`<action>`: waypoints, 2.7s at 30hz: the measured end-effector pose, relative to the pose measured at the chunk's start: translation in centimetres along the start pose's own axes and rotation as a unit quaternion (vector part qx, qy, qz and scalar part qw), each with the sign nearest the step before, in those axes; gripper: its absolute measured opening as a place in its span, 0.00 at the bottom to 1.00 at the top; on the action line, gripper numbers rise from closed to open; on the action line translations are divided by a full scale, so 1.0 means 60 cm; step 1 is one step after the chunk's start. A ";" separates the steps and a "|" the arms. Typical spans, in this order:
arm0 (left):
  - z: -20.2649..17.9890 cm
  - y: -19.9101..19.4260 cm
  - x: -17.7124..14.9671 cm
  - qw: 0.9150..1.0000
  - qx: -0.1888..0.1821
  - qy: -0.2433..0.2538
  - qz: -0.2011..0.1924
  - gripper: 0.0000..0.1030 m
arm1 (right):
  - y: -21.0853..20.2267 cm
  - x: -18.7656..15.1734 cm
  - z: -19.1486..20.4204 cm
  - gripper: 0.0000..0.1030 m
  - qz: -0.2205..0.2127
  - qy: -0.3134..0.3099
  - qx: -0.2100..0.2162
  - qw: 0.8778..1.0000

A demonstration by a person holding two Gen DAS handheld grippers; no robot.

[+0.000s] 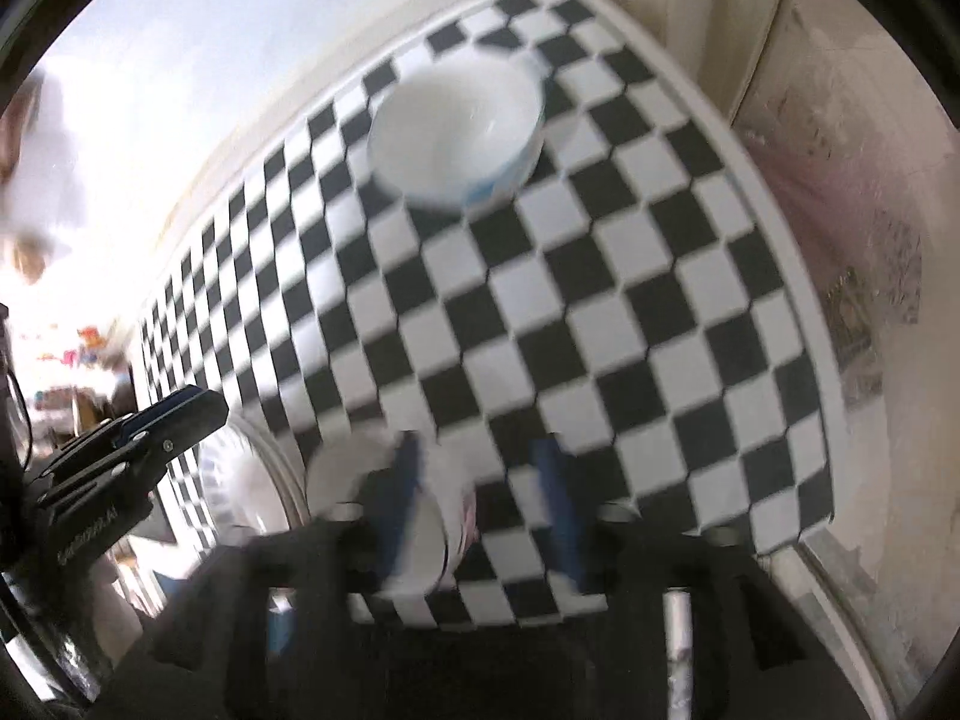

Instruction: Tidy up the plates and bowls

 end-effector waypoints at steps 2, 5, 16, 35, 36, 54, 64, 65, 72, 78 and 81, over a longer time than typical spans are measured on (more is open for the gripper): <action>-0.005 0.011 0.030 1.000 0.001 -0.004 -0.002 0.24 | -0.005 0.036 -0.017 0.56 -0.009 0.011 -0.001 1.000; -0.014 0.034 0.073 1.000 0.008 -0.002 -0.002 0.24 | -0.002 0.079 -0.032 0.56 -0.013 0.019 -0.005 1.000; -0.042 0.122 0.167 0.999 0.014 -0.006 0.029 0.24 | 0.056 0.197 -0.052 0.56 0.003 0.031 -0.006 1.000; -0.031 0.239 0.207 0.996 -0.007 -0.025 0.086 0.23 | 0.157 0.273 -0.070 0.36 0.047 0.035 -0.008 0.998; -0.035 0.243 0.211 0.996 -0.007 -0.023 0.084 0.22 | 0.159 0.274 -0.070 0.28 0.048 0.035 -0.005 0.998; -0.092 0.187 0.203 0.999 -0.005 -0.003 0.052 0.19 | 0.128 0.245 -0.036 0.10 0.037 0.014 0.006 0.999; -0.074 0.109 0.162 0.999 -0.015 -0.003 0.028 0.19 | 0.065 0.193 0.022 0.10 0.022 -0.022 0.012 0.999; -0.069 0.101 0.154 0.999 -0.020 -0.005 0.029 0.19 | 0.060 0.180 0.029 0.10 0.022 -0.023 0.014 0.999; -0.046 0.067 0.100 0.999 -0.024 0.001 0.021 0.19 | 0.050 0.103 0.058 0.10 0.025 -0.038 0.018 0.999; -0.027 0.054 0.033 0.999 -0.032 -0.003 0.024 0.19 | 0.048 0.008 0.079 0.10 0.025 -0.044 0.027 0.998; -0.010 0.054 -0.007 0.998 -0.041 -0.012 0.034 0.19 | 0.050 -0.038 0.083 0.10 0.031 -0.046 0.032 0.998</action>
Point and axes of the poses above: each gripper's, at about its wrist camera, not at the fingertips, and y roughly the way its jaws point, z to its left, x to its top, the point moved 1 cm from there along y, roughly the way its jaws point, and after that the axes turned 1 degree about y, right-handed, at the moved point
